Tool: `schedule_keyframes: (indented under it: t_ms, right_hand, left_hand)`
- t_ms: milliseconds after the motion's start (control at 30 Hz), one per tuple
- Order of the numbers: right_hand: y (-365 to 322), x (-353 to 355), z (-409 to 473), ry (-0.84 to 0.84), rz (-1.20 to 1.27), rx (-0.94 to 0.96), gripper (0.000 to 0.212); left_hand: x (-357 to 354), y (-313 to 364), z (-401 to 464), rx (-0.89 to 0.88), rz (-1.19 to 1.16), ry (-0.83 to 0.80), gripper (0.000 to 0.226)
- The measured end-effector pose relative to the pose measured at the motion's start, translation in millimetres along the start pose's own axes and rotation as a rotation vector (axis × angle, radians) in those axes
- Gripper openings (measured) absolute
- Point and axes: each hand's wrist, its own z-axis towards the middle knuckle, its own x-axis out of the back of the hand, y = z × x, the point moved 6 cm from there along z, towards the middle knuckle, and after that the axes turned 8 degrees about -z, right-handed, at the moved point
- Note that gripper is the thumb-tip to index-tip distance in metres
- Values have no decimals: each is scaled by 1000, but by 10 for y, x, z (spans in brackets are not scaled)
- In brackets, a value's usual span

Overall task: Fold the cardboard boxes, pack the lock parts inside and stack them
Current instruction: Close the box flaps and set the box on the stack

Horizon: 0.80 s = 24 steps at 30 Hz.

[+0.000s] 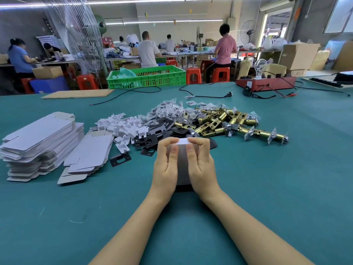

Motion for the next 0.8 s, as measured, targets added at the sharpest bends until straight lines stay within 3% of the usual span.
schedule_keyframes:
  t_ms: [133,233,367,433,567,667,800]
  right_hand:
    - [30,-21,15,-47,32,-67,20]
    - [85,33,55,10,66,-165,22]
    - [420,229,43,216,169,-590,6]
    - [547,305,32,216,112,-717,12]
    - [506,329,136,-7,-238,-621,26]
    - [399,297,187,-235,-733,-421,61]
    - [345,185,158,-561,-687,-315,109]
  left_hand:
    - [12,-148,2,172,-52,-16,33]
    - [27,-228,9,265,-37,-5,37]
    - [17,-320,-5,362,43,-44,40]
    - [13,-349,-11,385,70,-75,33]
    - [69,-410,-1,438,76,-36,19]
    - [97,-429,1,467,60,-14,18]
    - [108,-417,0,495,50,10,22]
